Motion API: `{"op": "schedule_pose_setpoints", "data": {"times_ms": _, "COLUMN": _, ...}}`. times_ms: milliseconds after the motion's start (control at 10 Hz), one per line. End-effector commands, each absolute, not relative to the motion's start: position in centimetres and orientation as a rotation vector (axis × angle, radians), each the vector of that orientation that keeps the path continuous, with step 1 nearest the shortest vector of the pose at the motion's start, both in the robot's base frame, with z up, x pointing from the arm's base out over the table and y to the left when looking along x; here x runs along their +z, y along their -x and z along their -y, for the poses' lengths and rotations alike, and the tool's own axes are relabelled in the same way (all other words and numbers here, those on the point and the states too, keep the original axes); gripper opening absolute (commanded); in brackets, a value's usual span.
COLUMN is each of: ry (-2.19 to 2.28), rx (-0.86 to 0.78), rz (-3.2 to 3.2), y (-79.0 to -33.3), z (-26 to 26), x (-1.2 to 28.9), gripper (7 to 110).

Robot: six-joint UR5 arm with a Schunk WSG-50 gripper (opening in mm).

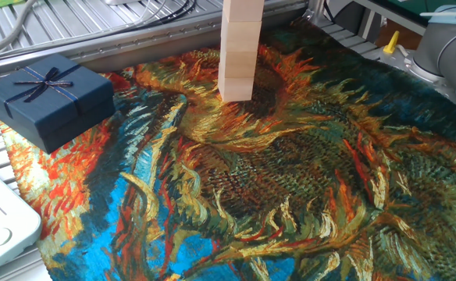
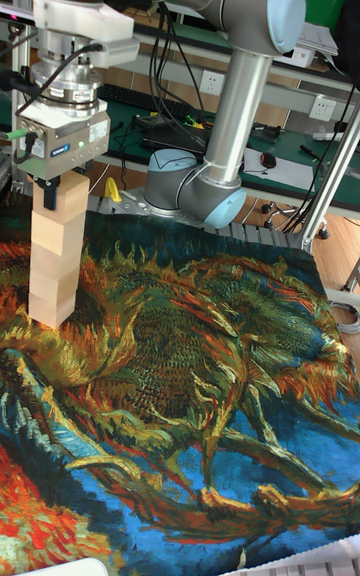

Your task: Stack the blocks in a vertical line of five

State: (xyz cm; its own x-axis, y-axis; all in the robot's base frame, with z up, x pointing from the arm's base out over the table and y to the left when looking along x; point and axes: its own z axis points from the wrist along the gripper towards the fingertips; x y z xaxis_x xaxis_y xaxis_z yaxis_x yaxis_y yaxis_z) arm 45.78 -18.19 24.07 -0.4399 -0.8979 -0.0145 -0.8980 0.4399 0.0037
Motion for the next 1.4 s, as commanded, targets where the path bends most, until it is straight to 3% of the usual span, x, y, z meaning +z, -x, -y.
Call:
{"op": "schedule_pose_setpoints", "data": {"times_ms": 0, "ry": 1.66, "rx": 0.043, "rz": -2.647, "y": -45.68, "z": 17.89, "x": 24.22, "gripper": 22}}
{"op": "schedule_pose_setpoints", "data": {"times_ms": 1300, "ry": 1.673, "rx": 0.047, "rz": -2.643, "y": -45.76, "z": 18.11, "x": 24.2, "gripper": 22}}
